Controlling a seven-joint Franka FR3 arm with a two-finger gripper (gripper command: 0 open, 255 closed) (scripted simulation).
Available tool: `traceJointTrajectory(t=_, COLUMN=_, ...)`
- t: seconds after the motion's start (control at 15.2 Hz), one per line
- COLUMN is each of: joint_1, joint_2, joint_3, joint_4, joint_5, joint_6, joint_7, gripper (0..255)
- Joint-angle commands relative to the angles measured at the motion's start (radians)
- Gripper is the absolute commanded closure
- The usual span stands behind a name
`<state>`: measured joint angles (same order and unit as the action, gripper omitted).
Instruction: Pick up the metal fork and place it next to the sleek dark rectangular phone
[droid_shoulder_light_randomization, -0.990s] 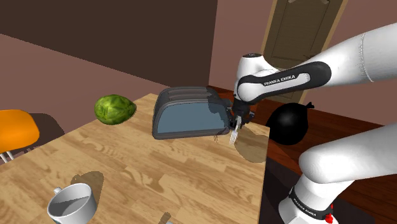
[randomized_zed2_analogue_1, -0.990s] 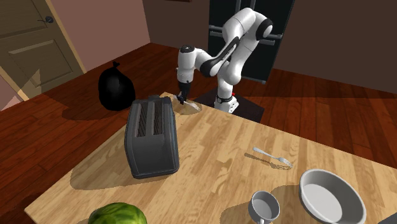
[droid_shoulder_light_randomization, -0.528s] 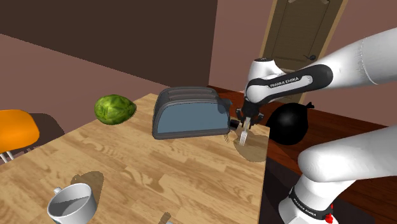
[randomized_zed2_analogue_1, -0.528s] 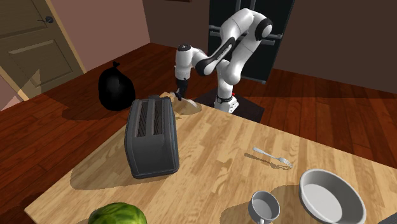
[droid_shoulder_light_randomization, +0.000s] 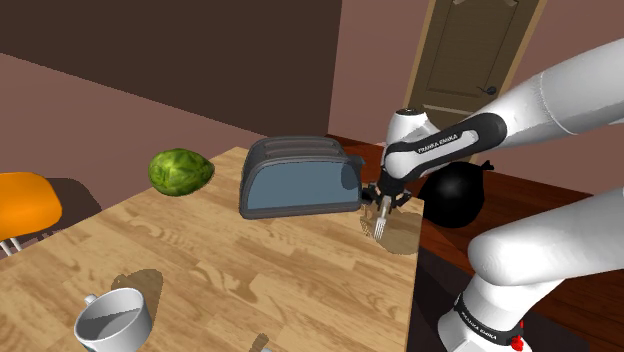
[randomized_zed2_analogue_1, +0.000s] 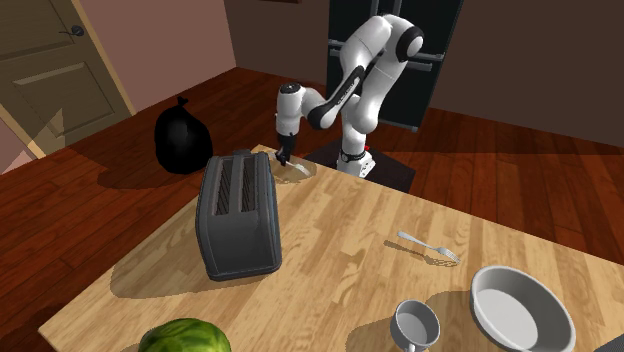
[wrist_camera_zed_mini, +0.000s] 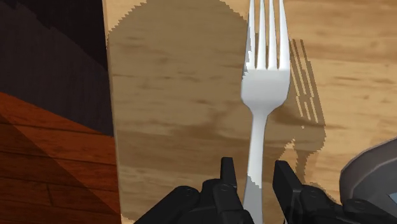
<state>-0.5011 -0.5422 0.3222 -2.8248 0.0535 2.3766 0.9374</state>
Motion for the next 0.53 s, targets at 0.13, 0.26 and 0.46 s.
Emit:
traceJointTrajectory(t=0.13, joint_1=-0.008, joint_2=0.046, joint_3=0.014, joint_4=-0.026, joint_5=-0.007, joint_6=0.072, joint_7=0.014, gripper=255)
traceJointTrajectory(t=0.26, joint_1=-0.013, joint_2=0.068, joint_3=0.021, joint_4=-0.035, joint_5=-0.011, joint_6=0.103, joint_7=0.020, gripper=255)
traceJointTrajectory(t=0.46, joint_1=-0.013, joint_2=0.068, joint_3=0.021, joint_4=-0.035, joint_5=-0.011, joint_6=0.103, joint_7=0.020, gripper=255)
